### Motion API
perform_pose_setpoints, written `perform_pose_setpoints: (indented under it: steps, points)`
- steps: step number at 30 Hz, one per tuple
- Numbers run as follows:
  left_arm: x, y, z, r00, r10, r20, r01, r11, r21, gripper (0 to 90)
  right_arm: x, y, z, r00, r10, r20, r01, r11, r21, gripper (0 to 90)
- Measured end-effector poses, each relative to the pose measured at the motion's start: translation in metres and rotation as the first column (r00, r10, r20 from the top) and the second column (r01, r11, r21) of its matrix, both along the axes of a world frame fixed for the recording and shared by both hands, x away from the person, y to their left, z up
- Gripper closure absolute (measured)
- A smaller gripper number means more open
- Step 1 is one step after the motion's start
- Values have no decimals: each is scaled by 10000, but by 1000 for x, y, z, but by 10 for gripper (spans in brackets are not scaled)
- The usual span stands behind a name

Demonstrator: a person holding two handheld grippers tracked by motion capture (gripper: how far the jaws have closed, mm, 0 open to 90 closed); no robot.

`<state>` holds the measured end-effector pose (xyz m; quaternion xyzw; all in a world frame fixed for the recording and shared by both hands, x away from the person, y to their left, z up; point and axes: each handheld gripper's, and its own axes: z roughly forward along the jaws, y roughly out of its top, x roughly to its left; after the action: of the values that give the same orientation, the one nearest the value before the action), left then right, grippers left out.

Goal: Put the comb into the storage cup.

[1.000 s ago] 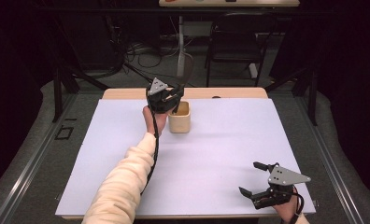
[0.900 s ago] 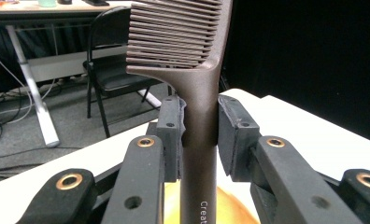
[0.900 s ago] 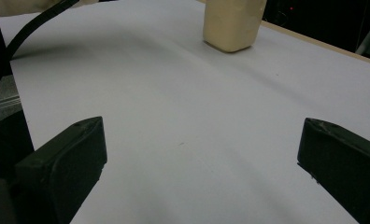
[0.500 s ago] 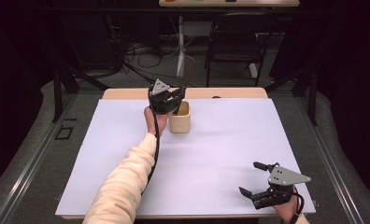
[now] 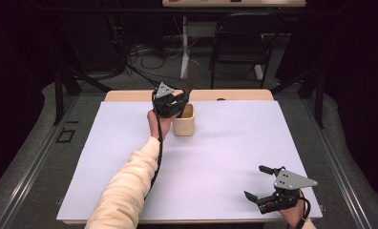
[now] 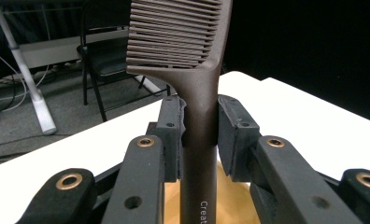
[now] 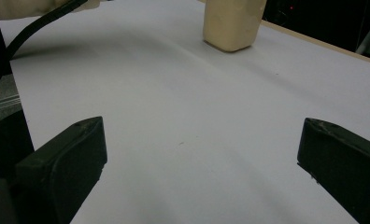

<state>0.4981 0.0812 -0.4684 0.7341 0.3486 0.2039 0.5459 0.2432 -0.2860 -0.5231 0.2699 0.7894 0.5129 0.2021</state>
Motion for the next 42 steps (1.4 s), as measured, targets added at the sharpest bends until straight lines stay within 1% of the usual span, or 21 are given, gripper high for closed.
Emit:
perform_pose_setpoints:
  steps: [5, 7, 11, 13, 16, 22, 27, 35, 38, 40, 41, 42]
  points:
    - [1, 0, -2, 9998, -40, -188, 43, 9998, 188, 719, 0, 0, 0, 10000, 7, 8, -7, 10000, -4, 10]
    - [1, 0, -3, 9997, -31, -233, 35, 9998, 184, 718, 0, 0, 0, 10000, 5, 2, -5, 10000, 0, 10]
    - [0, 0, -7, 9995, -108, -297, 121, 9990, 441, 718, 0, 0, 0, 10000, 3, 9, -3, 10000, -2, 10]
    - [0, 0, -9, 9994, -78, -352, 96, 9987, 505, 718, 0, 0, 0, 10000, 7, 0, -7, 10000, -6, 10]
    - [1, 2, -12, 9989, -111, -466, 134, 9986, 505, 718, 0, 0, 0, 10000, 5, -6, -5, 10000, -5, 10]
    - [1, 2, -14, 9982, -207, -570, 244, 9975, 660, 717, 0, 0, 0, 10000, 6, 6, -6, 10000, -32, 10]
    - [1, 2, -15, 9974, -268, -674, 331, 9950, 939, 717, 0, 0, 0, 10000, 2, -1, -2, 10000, -9, 10]
    - [1, -1, -16, 9959, -323, -844, 424, 9918, 1203, 716, 0, 0, 0, 10000, 3, -5, -3, 10000, -13, 10]
    - [1, -1, -17, 9951, -284, -947, 405, 9909, 1287, 715, 0, 0, 0, 10000, 4, 5, -4, 10000, -20, 10]
    - [1, -1, -17, 9923, -305, -1199, 456, 9910, 1255, 711, 0, 0, 0, 10000, 8, -1, -8, 10000, -25, 10]
    - [0, 0, -17, 9915, -278, -1269, 437, 9913, 1238, 701, 0, 0, 0, 10000, -1, 4, 1, 10000, -16, 10]
    - [-1, 0, -17, 9905, -241, -1356, 408, 9917, 1221, 662, 0, 0, 0, 10000, 0, 14, 0, 10000, -19, 10]
